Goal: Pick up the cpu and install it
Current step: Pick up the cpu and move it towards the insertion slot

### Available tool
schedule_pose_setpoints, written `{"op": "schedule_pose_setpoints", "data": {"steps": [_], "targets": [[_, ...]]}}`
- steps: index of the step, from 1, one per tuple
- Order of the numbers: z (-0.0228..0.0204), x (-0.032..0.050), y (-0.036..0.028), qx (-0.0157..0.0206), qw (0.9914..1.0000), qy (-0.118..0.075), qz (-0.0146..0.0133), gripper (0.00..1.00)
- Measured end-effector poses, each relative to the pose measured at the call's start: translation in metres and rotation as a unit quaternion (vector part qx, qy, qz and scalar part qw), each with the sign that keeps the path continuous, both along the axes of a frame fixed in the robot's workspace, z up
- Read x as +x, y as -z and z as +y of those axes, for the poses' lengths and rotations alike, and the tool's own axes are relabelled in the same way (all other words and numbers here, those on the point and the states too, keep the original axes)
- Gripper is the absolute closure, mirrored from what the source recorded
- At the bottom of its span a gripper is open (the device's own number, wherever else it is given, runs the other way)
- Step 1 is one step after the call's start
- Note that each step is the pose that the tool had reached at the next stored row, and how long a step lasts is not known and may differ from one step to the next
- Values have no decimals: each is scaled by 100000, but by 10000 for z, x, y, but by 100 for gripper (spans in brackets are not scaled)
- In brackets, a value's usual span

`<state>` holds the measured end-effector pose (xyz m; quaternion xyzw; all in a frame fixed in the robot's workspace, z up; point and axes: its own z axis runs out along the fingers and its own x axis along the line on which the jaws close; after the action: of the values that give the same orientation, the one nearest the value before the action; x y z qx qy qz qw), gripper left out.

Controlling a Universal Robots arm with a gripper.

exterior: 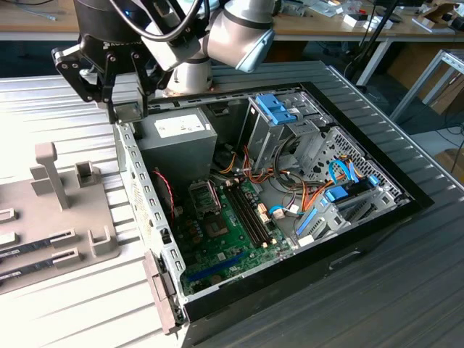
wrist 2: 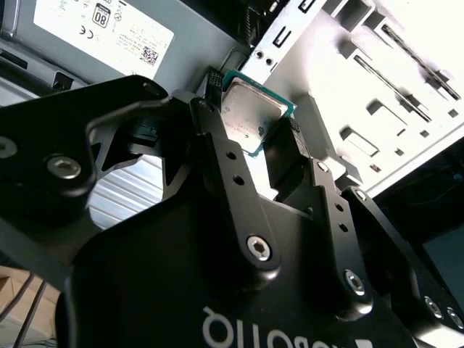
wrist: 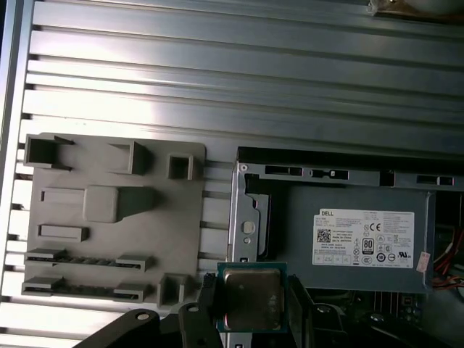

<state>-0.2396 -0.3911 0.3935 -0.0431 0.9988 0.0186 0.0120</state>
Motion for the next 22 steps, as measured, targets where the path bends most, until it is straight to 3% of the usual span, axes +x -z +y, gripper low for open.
{"op": "schedule_pose_setpoints", "data": {"steps": [22], "targets": [[0,141,7,3,100000,-1,-7,53]]}}
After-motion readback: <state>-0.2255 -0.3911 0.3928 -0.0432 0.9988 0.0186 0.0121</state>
